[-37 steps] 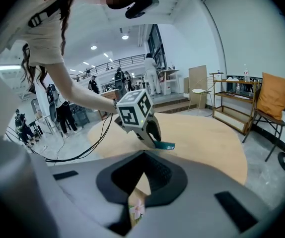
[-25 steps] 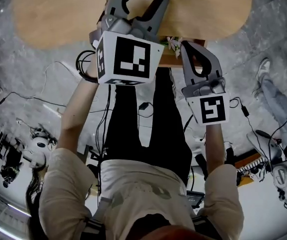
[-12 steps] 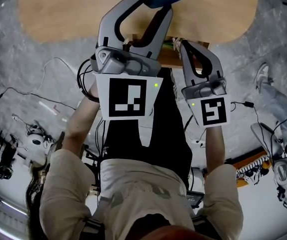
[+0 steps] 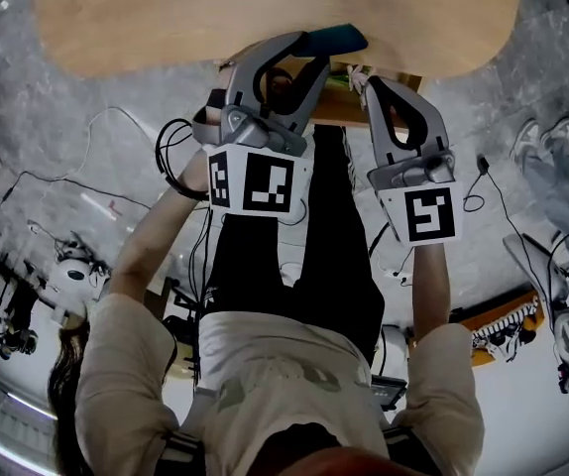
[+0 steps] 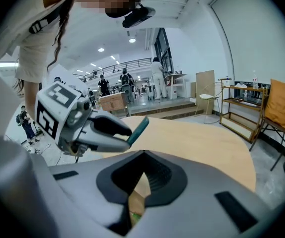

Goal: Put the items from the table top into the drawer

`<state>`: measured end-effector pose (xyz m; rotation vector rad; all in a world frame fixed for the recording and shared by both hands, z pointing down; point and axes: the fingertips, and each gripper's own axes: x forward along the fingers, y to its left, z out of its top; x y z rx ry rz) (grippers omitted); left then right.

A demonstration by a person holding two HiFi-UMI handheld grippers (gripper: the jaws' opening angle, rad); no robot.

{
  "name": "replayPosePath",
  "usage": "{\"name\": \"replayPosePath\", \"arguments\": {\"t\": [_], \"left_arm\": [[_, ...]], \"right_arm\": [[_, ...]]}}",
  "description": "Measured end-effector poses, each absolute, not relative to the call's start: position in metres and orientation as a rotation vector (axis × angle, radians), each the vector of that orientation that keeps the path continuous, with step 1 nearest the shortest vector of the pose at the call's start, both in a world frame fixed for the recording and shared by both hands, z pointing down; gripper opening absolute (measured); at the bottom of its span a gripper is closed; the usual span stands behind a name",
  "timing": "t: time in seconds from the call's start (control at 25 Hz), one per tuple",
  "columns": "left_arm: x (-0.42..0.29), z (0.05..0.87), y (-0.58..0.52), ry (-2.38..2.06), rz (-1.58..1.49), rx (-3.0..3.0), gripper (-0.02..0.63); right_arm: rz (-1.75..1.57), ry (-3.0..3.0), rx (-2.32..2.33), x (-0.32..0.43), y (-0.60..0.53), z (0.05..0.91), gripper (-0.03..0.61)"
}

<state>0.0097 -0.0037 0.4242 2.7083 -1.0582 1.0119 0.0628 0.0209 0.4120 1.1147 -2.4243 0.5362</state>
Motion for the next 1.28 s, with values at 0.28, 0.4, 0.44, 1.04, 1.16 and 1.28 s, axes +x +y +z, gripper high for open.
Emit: {"name": "replayPosePath", "arguments": {"t": [0.28, 0.4, 0.44, 1.04, 1.16, 1.28], "left_arm": [[0.025, 0.524, 0.093, -0.569, 1.368, 2.791, 0.153], [0.022, 0.564, 0.111, -0.482, 1.477, 2.73, 0.153], [0.02, 0.578, 0.113, -0.471, 1.506, 2.696, 0.153], [0.013, 0.663, 0.097, -0.444, 1.773, 2.414, 0.153], [0.009, 0.67, 0.096, -0.486, 1.802, 2.364, 0.153], [0.005, 0.676, 0.096, -0.486, 1.846, 2.332, 0.153]], "right_arm": [[0.56, -2.41, 1.091, 0.063, 0.031, 0.428, 0.002], [0.581, -2.395, 1.08, 0.065, 0.037, 0.436, 0.002], [0.586, -2.39, 1.075, 0.066, 0.039, 0.439, 0.002], [0.643, -2.371, 1.039, 0.057, 0.045, 0.453, 0.002], [0.644, -2.372, 1.05, 0.059, 0.047, 0.452, 0.002], [0.643, -2.365, 1.047, 0.062, 0.049, 0.454, 0.002]]}}
